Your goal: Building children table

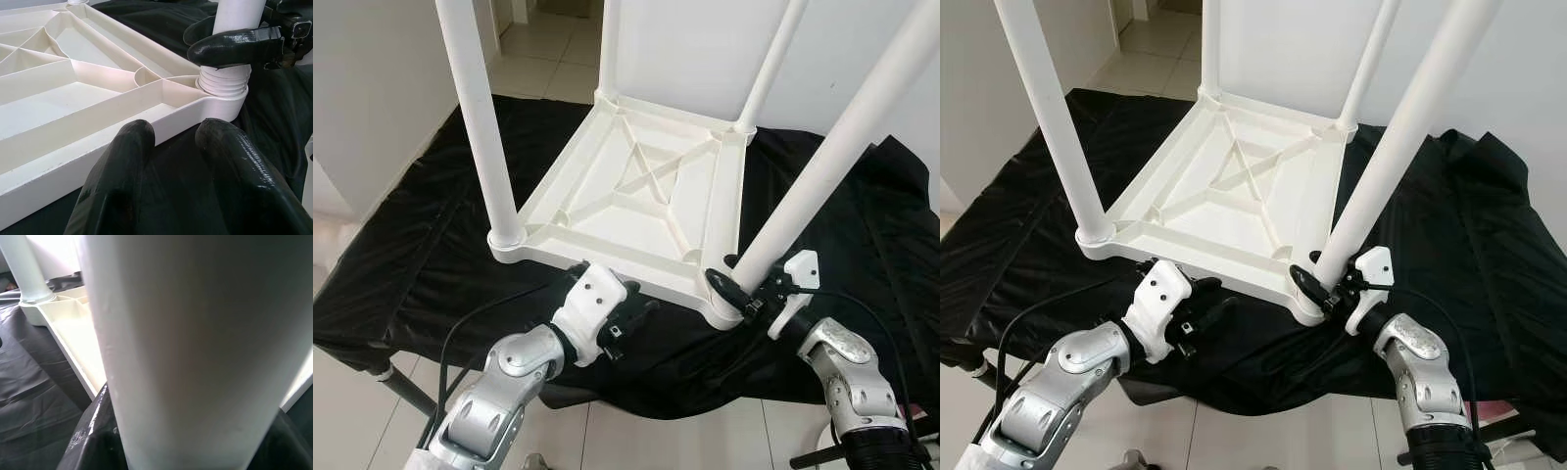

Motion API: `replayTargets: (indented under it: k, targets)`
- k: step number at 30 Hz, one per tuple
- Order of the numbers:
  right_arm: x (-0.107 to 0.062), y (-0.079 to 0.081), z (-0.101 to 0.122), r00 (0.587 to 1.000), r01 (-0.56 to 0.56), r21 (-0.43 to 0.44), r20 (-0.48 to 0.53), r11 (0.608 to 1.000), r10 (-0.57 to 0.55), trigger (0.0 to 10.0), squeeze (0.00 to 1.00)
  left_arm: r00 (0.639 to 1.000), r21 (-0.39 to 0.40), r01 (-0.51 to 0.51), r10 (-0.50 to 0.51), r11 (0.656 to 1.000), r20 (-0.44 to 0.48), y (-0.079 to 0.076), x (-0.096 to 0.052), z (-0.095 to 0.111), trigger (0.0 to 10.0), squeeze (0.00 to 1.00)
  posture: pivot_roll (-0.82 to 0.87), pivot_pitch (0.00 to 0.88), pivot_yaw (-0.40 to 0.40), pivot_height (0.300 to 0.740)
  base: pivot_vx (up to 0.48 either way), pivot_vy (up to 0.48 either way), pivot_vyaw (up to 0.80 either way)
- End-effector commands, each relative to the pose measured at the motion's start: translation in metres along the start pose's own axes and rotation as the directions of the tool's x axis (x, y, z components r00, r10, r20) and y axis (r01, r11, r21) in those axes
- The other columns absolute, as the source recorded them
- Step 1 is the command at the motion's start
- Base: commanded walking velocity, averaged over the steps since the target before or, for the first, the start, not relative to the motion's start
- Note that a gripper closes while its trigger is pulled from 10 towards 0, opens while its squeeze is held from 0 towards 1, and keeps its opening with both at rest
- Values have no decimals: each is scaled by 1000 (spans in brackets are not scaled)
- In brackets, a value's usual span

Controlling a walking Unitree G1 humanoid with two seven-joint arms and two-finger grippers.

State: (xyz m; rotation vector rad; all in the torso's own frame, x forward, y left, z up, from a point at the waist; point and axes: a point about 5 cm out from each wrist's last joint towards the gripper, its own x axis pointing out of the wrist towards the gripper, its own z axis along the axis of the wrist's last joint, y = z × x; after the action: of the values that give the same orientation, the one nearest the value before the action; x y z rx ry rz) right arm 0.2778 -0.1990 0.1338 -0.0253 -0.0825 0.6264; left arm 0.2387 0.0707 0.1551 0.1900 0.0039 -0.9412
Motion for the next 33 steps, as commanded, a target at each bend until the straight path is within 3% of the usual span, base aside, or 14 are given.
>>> replayTargets:
  k: [1,8,10,14,16,18,21,23,33]
  targets:
    - [-2,3,0,999,41,34,25,999,-42,10000,0,1000,-2,-13,13,1000,-20,2,1,-3,10000,0,29,79,-67,740,0,0,0]
    - [-5,14,1,980,188,51,64,981,-191,10000,0,1000,-9,-6,6,1000,-14,0,3,-2,10000,0,26,84,-69,740,0,0,0]
    - [-6,16,2,952,293,52,73,955,-297,10000,0,1000,-10,1,-2,1000,-15,0,3,-2,10000,0,23,85,-69,740,0,0,0]
    - [-8,21,0,924,372,61,65,926,-376,10000,0,1000,-11,6,-6,1000,-15,0,3,-2,10000,0,21,86,-69,740,0,0,0]
    - [-12,32,-6,852,519,86,28,850,-523,10000,0,1000,-10,13,-13,1000,-14,-1,3,-2,10000,0,24,86,-77,740,0,0,0]
    - [-13,38,-9,804,592,79,1,802,-594,10000,0,1000,-11,15,-15,1000,-13,-1,4,-2,10000,0,24,86,-77,740,0,0,0]
    - [-13,38,-9,804,592,79,1,802,-594,10000,0,1000,-11,15,-15,1000,-13,-1,4,-2,10000,0,24,86,-77,740,0,0,0]
    - [-10,45,-10,775,630,94,-7,771,-632,10000,0,1000,-14,17,-17,1000,-10,-2,4,-2,10000,0,33,83,-83,740,0,0,0]
    - [-2,53,-7,761,646,95,-5,757,-649,10000,0,1000,-12,18,-19,1000,-11,-3,4,-1,10000,0,43,78,-87,740,0,0,0]
